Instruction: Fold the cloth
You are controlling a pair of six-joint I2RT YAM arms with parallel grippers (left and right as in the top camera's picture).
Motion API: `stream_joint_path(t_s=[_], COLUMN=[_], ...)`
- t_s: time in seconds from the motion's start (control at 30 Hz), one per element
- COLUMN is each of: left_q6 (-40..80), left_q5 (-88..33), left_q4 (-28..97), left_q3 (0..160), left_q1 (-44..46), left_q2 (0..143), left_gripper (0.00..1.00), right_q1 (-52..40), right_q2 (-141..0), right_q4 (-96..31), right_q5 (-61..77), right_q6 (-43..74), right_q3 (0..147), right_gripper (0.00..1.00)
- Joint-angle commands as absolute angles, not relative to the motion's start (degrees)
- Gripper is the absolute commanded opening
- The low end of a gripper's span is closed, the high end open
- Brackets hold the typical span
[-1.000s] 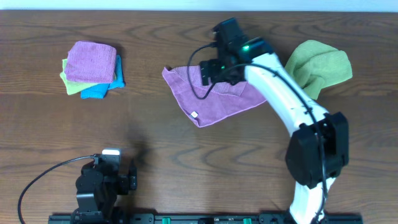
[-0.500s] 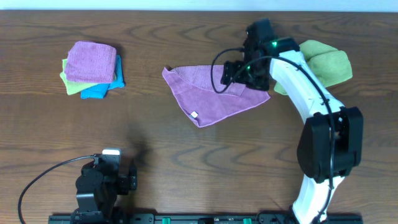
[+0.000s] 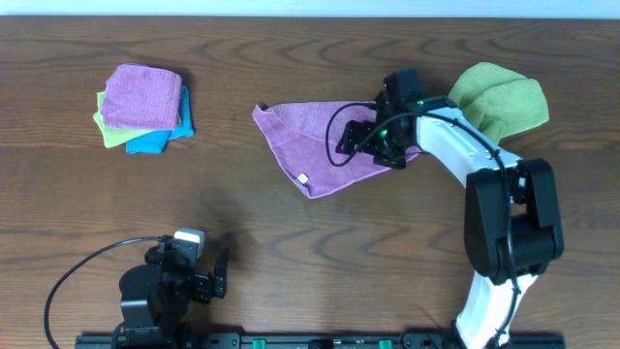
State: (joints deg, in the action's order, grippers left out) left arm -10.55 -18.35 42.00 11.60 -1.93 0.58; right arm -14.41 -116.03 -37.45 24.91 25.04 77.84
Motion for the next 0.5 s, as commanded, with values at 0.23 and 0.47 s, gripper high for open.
stream_joint_path(t_s=[0.23,0.47], left_q6=[-11.2,-11.2], left_q5=[-21.5,-21.5], left_q4=[41.5,41.5], left_q3=[11.2,11.2], left_q1=[-2.2,-2.2], left_q2=[0.2,0.2], left_gripper=[0.95,0.95], right_q1=[-13.9,-14.0], right_q2=[-115.7,-115.7], right_q4=[-29.2,-29.0], right_q5=[25.2,22.9], right_q6=[33.3,33.7], right_q3=[76.2,76.2], right_gripper=[0.88,0.81])
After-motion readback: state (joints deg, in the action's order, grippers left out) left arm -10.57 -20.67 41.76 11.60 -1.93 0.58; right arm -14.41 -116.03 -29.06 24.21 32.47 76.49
